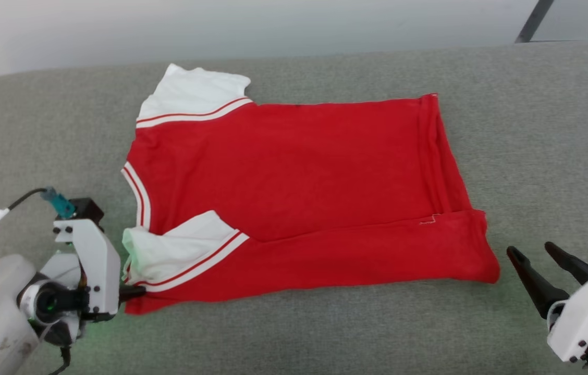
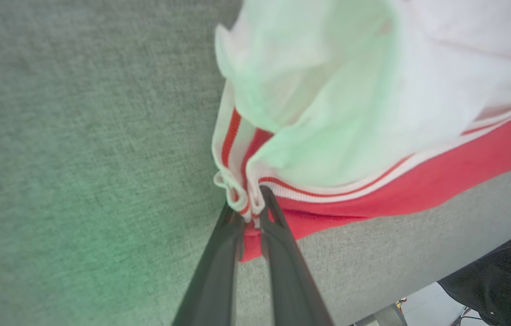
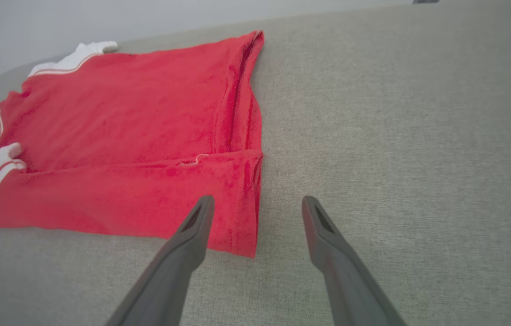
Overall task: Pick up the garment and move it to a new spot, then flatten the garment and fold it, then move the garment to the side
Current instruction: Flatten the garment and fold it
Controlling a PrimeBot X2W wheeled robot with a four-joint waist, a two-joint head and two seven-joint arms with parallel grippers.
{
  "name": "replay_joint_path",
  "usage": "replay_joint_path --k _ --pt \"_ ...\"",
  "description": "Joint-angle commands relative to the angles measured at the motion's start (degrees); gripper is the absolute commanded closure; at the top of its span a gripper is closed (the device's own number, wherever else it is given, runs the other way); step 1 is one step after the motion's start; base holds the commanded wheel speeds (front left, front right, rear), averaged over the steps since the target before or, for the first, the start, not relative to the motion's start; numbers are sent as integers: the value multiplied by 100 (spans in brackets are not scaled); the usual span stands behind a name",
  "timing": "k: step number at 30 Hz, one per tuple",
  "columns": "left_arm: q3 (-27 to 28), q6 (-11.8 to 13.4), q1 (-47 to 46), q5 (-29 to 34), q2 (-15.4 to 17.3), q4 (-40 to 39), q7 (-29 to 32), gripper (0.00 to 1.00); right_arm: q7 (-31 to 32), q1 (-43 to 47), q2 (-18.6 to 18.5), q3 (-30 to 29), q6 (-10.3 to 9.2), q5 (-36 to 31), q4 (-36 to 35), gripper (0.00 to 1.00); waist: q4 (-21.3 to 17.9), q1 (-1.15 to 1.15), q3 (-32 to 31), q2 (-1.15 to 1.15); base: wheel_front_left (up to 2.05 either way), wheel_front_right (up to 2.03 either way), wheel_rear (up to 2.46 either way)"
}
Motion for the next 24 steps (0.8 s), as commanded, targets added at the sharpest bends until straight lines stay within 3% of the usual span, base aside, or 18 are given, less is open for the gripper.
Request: replay_joint_path --k 1,9,16,18,24 --pt "-35 44 -24 100 -202 95 -130 100 150 -143 -33 42 -3 74 80 0 75 0 62 0 0 0 0" --pt "-46 -32 -281 220 -517 105 -196 100 1016 -631 -100 238 -3 -81 888 0 373 0 222 0 0 0 0" --pt "-17 -101 -432 283 -642 217 -257 100 1309 -1044 -86 520 -3 -259 1642 0 513 0 347 0 0 0 0" --pt "-9 -125 -457 289 -664 262 -275 100 1361 -1137 -112 670 -2 -275 1823 100 530 0 372 0 0 0 0" --pt "40 -200 -428 214 -662 368 -318 100 1339 -1331 -229 801 -3 -181 2041 100 538 0 388 0 0 0 0"
